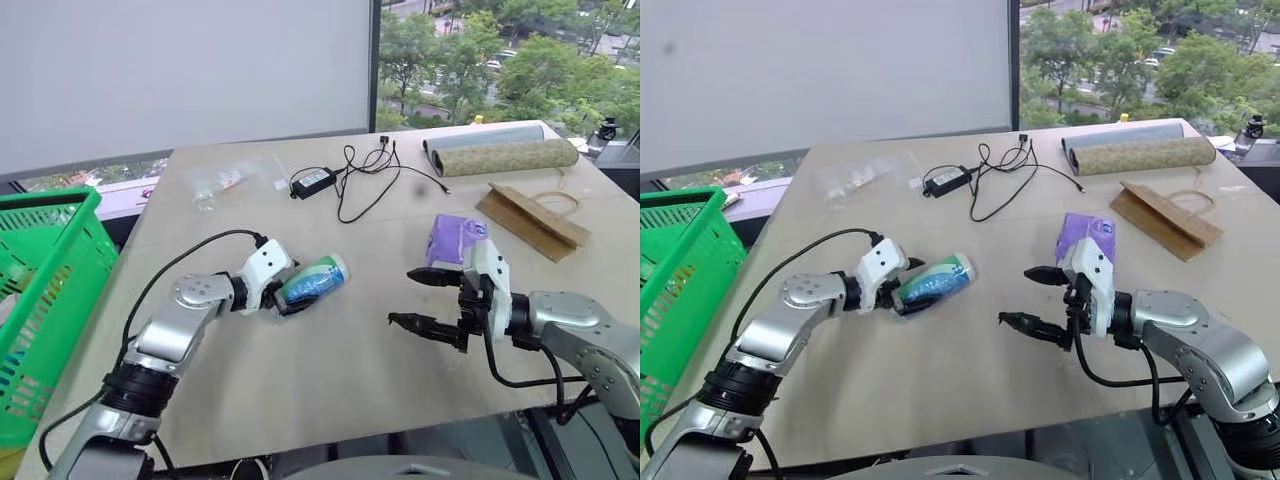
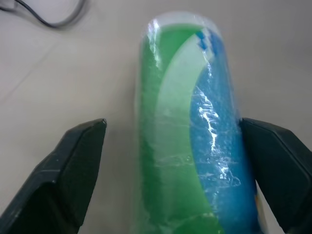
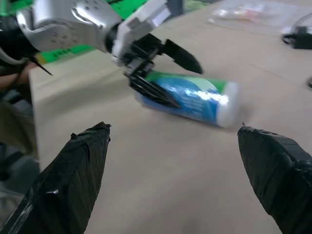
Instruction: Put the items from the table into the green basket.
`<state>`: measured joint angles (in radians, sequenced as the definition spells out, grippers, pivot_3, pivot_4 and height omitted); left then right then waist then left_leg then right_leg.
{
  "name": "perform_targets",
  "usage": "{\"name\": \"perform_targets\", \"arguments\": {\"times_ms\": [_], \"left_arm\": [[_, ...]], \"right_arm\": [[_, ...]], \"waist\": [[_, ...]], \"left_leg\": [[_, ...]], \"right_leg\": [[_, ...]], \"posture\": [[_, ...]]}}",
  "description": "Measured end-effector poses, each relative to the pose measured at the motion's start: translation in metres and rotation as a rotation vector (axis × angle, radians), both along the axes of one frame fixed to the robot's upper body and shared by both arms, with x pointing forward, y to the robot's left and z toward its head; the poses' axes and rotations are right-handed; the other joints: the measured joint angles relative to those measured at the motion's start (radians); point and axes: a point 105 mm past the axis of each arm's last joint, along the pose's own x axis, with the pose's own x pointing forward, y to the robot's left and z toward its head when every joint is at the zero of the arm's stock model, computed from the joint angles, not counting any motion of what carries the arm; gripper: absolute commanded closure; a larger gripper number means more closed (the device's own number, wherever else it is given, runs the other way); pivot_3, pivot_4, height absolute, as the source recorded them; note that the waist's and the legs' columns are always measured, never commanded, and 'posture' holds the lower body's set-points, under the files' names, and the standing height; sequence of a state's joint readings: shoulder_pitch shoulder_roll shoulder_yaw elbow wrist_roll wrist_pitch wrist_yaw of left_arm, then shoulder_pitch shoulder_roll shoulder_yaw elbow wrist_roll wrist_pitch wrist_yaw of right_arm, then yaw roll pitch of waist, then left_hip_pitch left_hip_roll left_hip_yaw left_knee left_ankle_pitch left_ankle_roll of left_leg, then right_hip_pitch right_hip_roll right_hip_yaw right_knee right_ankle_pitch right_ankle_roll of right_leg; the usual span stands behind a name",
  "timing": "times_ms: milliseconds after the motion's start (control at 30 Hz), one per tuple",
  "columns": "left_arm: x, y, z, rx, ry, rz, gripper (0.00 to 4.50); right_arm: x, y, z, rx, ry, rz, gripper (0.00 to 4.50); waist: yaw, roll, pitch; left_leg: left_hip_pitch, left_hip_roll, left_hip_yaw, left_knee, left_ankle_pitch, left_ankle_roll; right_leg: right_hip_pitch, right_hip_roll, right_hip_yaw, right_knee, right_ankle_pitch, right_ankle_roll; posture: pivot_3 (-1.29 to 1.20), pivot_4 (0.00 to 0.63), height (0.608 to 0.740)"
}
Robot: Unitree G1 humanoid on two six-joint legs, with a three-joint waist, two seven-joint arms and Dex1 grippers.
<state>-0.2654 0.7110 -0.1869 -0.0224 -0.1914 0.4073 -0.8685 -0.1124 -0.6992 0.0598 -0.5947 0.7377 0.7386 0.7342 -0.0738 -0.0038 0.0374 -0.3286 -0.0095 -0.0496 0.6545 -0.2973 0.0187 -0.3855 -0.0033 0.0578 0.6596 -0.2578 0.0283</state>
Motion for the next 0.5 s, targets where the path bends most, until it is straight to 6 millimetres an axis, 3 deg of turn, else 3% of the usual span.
{"name": "perform_targets", "arguments": {"times_ms": [233,400,500], "left_arm": [[-0.003,0.011,-0.010,0.085,0.107,-0.004,0.00],[-0.008,0.008,-0.011,0.098,0.147,-0.028,2.13],[-0.008,0.007,-0.011,0.089,0.141,-0.016,2.45]], "right_arm": [[0.005,-0.010,-0.007,-0.069,-0.025,-0.062,0.04],[0.010,-0.017,-0.012,-0.113,-0.035,-0.095,0.00],[0.011,-0.018,-0.013,-0.118,-0.036,-0.099,0.00]], "waist": [[-0.038,0.009,-0.006],[-0.053,0.012,-0.008],[-0.052,0.013,-0.009]], "left_leg": [[0.000,0.000,-0.001,-0.001,0.000,0.000],[0.002,0.000,-0.001,-0.001,0.000,0.000],[0.002,0.000,-0.002,-0.001,0.000,0.000]], "right_leg": [[0.001,0.000,-0.001,0.000,-0.001,0.001],[0.007,0.000,-0.001,-0.002,-0.002,0.003],[0.007,0.000,-0.001,-0.002,-0.002,0.003]], "posture": [[-0.24,0.000,0.740],[-0.22,0.000,0.740],[-0.20,0.000,0.740]]}}
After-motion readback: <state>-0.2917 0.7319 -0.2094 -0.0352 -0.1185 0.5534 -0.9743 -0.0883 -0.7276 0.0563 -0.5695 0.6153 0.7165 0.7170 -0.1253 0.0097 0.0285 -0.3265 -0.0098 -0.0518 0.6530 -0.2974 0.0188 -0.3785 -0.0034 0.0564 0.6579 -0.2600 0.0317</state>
